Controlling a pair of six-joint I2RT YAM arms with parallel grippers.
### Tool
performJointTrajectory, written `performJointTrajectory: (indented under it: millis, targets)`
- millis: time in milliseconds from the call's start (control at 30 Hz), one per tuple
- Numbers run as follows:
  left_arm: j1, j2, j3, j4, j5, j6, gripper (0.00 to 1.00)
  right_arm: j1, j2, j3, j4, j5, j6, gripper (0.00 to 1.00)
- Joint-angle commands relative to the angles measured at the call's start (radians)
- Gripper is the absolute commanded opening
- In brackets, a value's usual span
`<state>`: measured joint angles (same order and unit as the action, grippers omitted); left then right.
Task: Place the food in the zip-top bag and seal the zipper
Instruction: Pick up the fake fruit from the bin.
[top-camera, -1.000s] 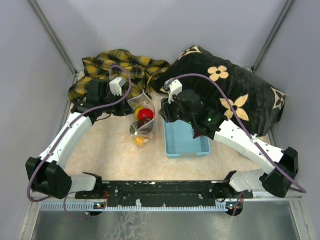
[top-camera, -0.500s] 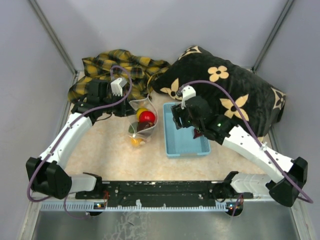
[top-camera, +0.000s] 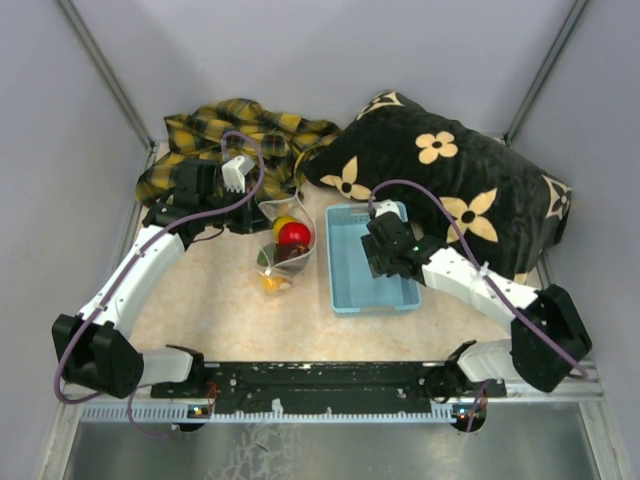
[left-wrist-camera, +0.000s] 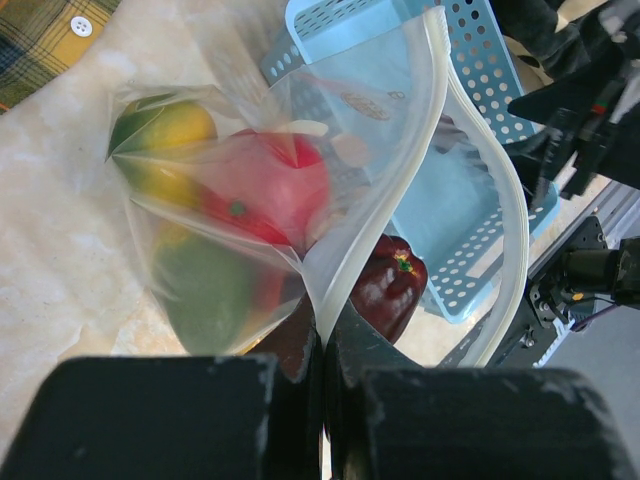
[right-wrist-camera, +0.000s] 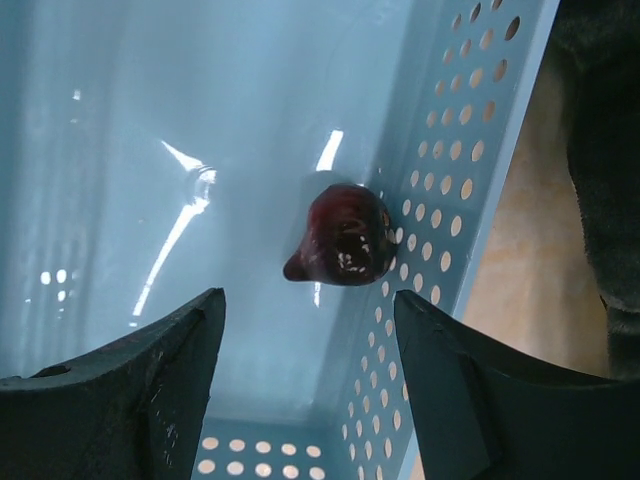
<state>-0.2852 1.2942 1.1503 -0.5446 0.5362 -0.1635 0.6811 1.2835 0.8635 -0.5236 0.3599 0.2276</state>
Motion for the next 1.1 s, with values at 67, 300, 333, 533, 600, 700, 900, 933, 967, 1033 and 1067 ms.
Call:
performJointTrajectory:
  millis: [67, 300, 333, 533, 600, 700, 900, 933, 967, 1033, 1067]
  targets:
    - [0.005, -0.013, -0.010, 0.032, 0.022, 0.009, 0.00, -0.043, 0.107, 0.000, 0.121, 0.046, -0.030, 0.69]
    - [0.004, -0.011, -0.010, 0.033, 0.026, 0.008, 0.00, -0.062, 0.208, -0.002, 0.153, 0.031, -0.037, 0.67]
    - [0.004, -0.011, -0.011, 0.032, 0.025, 0.009, 0.00, -0.065, 0.217, -0.003, 0.158, 0.025, -0.037, 0.66]
    - [0.004, -0.008, -0.012, 0.032, 0.030, 0.007, 0.00, -0.083, 0.239, -0.017, 0.172, -0.016, -0.033, 0.65]
    - [0.004, -0.007, -0.011, 0.032, 0.030, 0.007, 0.00, -0.093, 0.236, -0.029, 0.193, -0.036, -0.030, 0.65]
    - [0.005, -0.009, -0.011, 0.033, 0.030, 0.005, 0.00, -0.117, 0.239, -0.040, 0.224, -0.077, -0.030, 0.65]
    - [0.004, -0.010, -0.012, 0.035, 0.030, 0.005, 0.00, -0.133, 0.253, -0.019, 0.225, -0.116, -0.034, 0.54]
    - [0.004, -0.011, -0.012, 0.035, 0.031, 0.005, 0.00, -0.133, 0.249, -0.013, 0.216, -0.122, -0.034, 0.51]
    - [0.005, -0.012, -0.012, 0.035, 0.031, 0.005, 0.00, -0.133, 0.241, -0.007, 0.205, -0.128, -0.034, 0.47]
    - [0.004, -0.012, -0.014, 0.036, 0.031, 0.005, 0.00, -0.133, 0.206, 0.007, 0.175, -0.135, -0.036, 0.42]
    - [0.004, -0.013, -0.014, 0.037, 0.031, 0.004, 0.00, -0.133, 0.184, 0.015, 0.162, -0.135, -0.039, 0.41]
